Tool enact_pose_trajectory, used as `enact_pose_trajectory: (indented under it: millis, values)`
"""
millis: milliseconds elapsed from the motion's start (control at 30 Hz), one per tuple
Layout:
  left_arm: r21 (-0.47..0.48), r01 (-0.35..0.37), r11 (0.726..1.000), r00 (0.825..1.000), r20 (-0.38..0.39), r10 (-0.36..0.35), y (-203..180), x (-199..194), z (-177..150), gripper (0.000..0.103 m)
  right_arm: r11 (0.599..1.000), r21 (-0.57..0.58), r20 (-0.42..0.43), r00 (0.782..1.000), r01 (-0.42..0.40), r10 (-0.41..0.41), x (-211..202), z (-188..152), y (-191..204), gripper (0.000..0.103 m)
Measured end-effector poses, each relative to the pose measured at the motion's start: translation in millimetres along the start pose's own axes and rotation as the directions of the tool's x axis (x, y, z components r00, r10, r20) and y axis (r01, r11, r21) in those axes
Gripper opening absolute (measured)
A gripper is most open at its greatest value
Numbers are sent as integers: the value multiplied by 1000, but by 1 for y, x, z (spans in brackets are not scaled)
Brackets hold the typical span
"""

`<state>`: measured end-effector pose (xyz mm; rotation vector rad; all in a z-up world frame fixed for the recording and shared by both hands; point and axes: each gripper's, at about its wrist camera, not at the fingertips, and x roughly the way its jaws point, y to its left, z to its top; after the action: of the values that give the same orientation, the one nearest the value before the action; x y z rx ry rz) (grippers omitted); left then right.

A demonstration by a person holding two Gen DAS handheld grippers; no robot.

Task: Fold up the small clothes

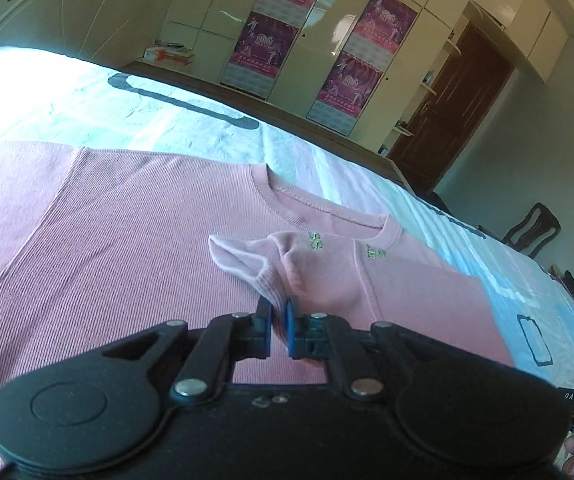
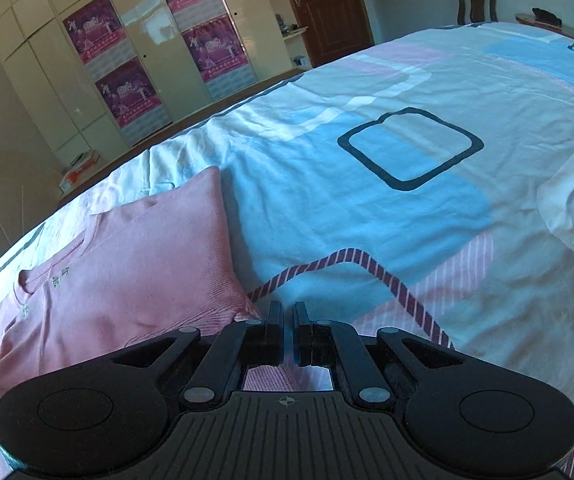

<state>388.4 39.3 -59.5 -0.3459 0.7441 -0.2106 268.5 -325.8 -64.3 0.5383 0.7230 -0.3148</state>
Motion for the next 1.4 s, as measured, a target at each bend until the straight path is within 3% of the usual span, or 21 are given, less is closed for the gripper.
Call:
enact_pose_trajectory:
  millis: [67,100,133,300,367,400,433,467,500,533,667,767,800,833,933,1100,1167,1200,1267,1333,1400]
  values:
    - [17,-38,999,999,10,38,5,-4,-1,36,1000,-9,12,1000,3,-2,-2,0,3,4]
    - [24,-55,998,998,24,55,7,-5,0,58,1000,-11,19,1000,0,1,-3,1,3,4]
    - [26,-63,998,997,39,62,12,-8,0,67,1000,-10,27,1000,-5,5,-5,2,4,4]
    - [8,-40,999,999,-19,40,21,9,4,47,999,-28,42,999,-31,32,-3,10,7,19]
    - [-21,-46,999,997,-60,45,26,20,5,43,998,-50,40,998,-38,40,1,12,12,37]
    - [-32,-37,999,997,-70,35,28,25,4,36,997,-61,39,998,-41,44,2,12,15,57]
    - [-34,-34,999,997,-69,31,29,27,2,29,996,-80,38,998,-43,46,4,11,18,57]
    - [-30,-35,999,997,-70,33,29,28,2,24,993,-103,31,998,-53,57,6,10,21,57]
    - [-30,-22,999,997,-70,20,29,29,1,11,990,-129,12,998,-62,64,10,9,23,46]
    - [-44,-10,999,998,-59,7,30,28,-1,9,982,-178,-25,998,-63,59,17,6,27,16]
    - [15,-27,1000,999,-29,28,22,20,-6,9,978,-210,-23,1000,-7,2,21,5,22,14]
    - [11,-50,999,998,-22,50,28,19,-5,33,977,-206,-42,998,-57,49,20,18,22,15]
    - [7,-62,998,998,4,62,30,17,-2,58,974,-213,-15,997,-73,71,19,27,24,26]
    - [7,-58,998,998,29,58,31,16,3,71,970,-225,17,995,-90,96,19,37,26,39]
    - [28,-52,998,999,1,52,30,32,21,55,977,-153,32,987,-151,157,42,74,27,41]
    - [39,-95,995,995,-34,96,26,64,37,49,976,-13,-39,975,-219,218,109,117,26,41]
    - [39,-87,995,995,-44,89,23,69,39,34,976,1,-94,972,-217,216,130,121,27,40]
    - [34,-69,997,996,-47,71,22,71,38,11,978,-9,-113,972,-209,207,137,121,28,39]
    - [19,-61,998,998,-13,61,21,68,36,6,974,-81,-113,973,-211,201,138,119,35,2]
    - [36,-73,997,994,90,69,17,52,31,6,970,-123,-42,977,-211,208,124,119,37,3]
    - [41,-100,994,992,77,97,18,53,24,6,968,-163,-4,981,-193,195,119,117,37,3]
